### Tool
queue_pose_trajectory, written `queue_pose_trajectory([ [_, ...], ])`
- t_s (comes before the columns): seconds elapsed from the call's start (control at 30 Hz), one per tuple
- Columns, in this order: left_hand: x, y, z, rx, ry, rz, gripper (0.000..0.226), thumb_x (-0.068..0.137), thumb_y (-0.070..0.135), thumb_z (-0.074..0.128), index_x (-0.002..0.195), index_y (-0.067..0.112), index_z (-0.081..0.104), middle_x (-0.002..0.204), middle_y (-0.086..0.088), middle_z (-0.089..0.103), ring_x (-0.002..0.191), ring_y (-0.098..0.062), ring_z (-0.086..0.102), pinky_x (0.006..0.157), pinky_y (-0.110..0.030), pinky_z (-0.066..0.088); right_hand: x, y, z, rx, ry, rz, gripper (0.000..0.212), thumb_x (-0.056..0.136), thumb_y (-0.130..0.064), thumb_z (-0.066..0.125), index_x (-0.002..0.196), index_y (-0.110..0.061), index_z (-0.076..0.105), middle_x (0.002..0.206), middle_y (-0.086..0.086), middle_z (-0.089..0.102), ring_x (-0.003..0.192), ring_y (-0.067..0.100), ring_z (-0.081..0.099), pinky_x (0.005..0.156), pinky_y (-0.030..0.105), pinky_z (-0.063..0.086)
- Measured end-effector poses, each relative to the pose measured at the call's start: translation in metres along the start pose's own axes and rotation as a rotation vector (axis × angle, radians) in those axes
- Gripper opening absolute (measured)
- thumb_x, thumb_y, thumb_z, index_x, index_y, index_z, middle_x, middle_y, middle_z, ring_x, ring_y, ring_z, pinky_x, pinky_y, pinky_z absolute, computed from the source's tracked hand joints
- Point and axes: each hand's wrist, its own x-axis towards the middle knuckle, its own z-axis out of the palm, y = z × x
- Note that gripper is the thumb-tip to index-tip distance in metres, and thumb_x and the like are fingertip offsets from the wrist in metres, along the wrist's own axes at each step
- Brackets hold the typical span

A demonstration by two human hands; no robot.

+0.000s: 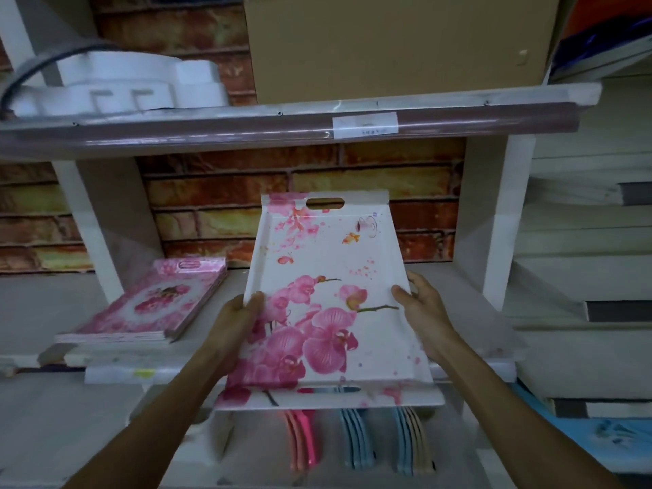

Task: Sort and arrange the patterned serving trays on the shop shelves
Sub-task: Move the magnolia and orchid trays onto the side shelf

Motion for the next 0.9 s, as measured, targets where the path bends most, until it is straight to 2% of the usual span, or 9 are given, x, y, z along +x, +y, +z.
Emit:
queue_pose_trajectory([
  [0.1,0.032,0.005,0.001,0.052,-0.038,0.025,0.028,0.096,0.021,0.055,0.118,0.003,0.053,0.077,-0.007,0.060,0.059,-0.013,0.051,0.047,-0.022,0.046,0.033,0.001,0.010,-0.024,0.016,-0.011,0.034,0.094,-0.008,0.056,0.128,-0.013,0.056,0.116,0.005,0.067,0.101,0.023,0.066,0.078,0.030,0.055],
  [0.23,0.071,0.003,0.001,0.119,-0.017,0.042,0.035,0.096,0.016,0.054,0.129,0.011,0.045,0.089,-0.013,0.063,0.064,-0.016,0.055,0.049,-0.022,0.049,0.074,0.007,0.021,-0.051,-0.005,-0.016,0.034,0.092,-0.002,0.056,0.126,-0.010,0.059,0.116,0.004,0.067,0.097,0.018,0.064,0.071,0.019,0.050],
  [0.43,0.111,-0.009,0.003,0.186,0.050,0.089,0.033,0.095,0.006,0.048,0.128,0.005,0.046,0.074,-0.008,0.060,0.054,-0.014,0.054,0.041,-0.017,0.045,0.116,0.021,0.042,-0.106,-0.009,-0.012,0.041,0.090,0.003,0.057,0.129,-0.008,0.059,0.119,0.005,0.066,0.104,0.022,0.064,0.084,0.029,0.051],
  [0.6,0.138,-0.022,-0.004,0.186,0.059,0.079,0.031,0.094,0.002,0.047,0.125,0.001,0.049,0.069,-0.008,0.059,0.050,-0.014,0.052,0.039,-0.017,0.044,0.136,0.033,0.060,-0.157,0.001,-0.010,0.039,0.089,0.006,0.053,0.126,-0.006,0.061,0.117,0.006,0.066,0.100,0.021,0.062,0.073,0.021,0.050],
  [0.8,0.164,-0.039,-0.009,0.234,0.033,0.063,0.031,0.095,0.005,0.046,0.125,0.005,0.050,0.076,-0.011,0.064,0.054,-0.016,0.057,0.043,-0.021,0.045,0.155,0.046,0.073,-0.256,0.035,0.014,0.039,0.089,0.002,0.053,0.125,-0.008,0.062,0.121,0.009,0.067,0.107,0.026,0.063,0.091,0.035,0.053],
  [0.9,0.173,-0.047,-0.009,0.282,0.030,0.067,0.032,0.096,0.009,0.045,0.128,0.008,0.049,0.088,-0.015,0.066,0.060,-0.019,0.061,0.046,-0.023,0.047,0.158,0.053,0.076,-0.311,0.053,0.030,0.040,0.088,-0.001,0.053,0.126,-0.011,0.063,0.121,0.009,0.067,0.106,0.026,0.064,0.091,0.037,0.053],
])
